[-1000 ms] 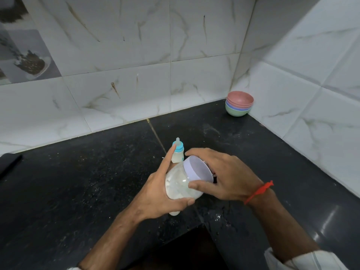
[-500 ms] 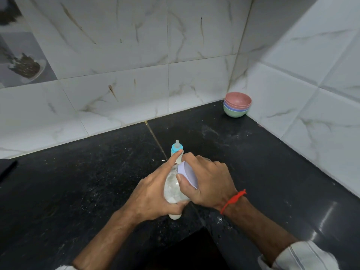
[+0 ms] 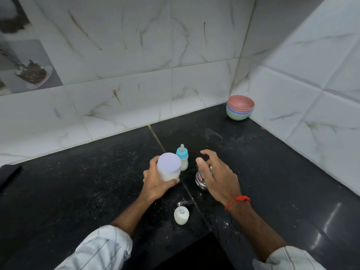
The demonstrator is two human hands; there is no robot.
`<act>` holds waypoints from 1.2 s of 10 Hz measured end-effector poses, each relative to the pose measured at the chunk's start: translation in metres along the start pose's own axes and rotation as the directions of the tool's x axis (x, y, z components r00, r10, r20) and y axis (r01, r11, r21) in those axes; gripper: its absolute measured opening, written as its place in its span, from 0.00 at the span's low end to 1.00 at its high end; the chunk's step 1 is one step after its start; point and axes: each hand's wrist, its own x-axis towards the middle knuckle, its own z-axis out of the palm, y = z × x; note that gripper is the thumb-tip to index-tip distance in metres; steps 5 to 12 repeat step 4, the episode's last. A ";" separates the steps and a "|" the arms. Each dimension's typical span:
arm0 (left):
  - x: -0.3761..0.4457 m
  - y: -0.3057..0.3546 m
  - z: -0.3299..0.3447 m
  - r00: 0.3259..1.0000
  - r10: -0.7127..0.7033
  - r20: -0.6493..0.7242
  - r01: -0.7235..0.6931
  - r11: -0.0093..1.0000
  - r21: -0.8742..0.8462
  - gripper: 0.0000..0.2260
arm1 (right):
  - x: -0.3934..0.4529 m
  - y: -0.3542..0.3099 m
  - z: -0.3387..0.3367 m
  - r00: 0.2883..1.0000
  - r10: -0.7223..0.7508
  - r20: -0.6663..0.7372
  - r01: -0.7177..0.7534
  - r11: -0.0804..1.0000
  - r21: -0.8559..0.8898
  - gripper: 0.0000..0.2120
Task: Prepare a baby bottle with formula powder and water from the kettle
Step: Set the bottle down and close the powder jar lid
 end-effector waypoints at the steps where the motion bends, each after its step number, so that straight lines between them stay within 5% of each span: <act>1: 0.021 -0.015 0.008 0.998 -0.054 -0.029 0.053 0.998 -0.027 0.48 | -0.003 0.005 0.001 0.998 0.049 -0.034 -0.049 0.999 0.018 0.26; 4: 0.023 -0.030 0.017 0.999 -0.013 0.038 0.013 1.000 0.000 0.54 | -0.004 0.007 0.012 0.981 0.071 -0.178 -0.082 0.995 -0.052 0.18; 12: 0.023 -0.030 0.017 0.999 -0.013 0.038 0.013 1.000 0.000 0.54 | -0.004 0.007 0.012 0.981 0.071 -0.178 -0.082 0.995 -0.052 0.18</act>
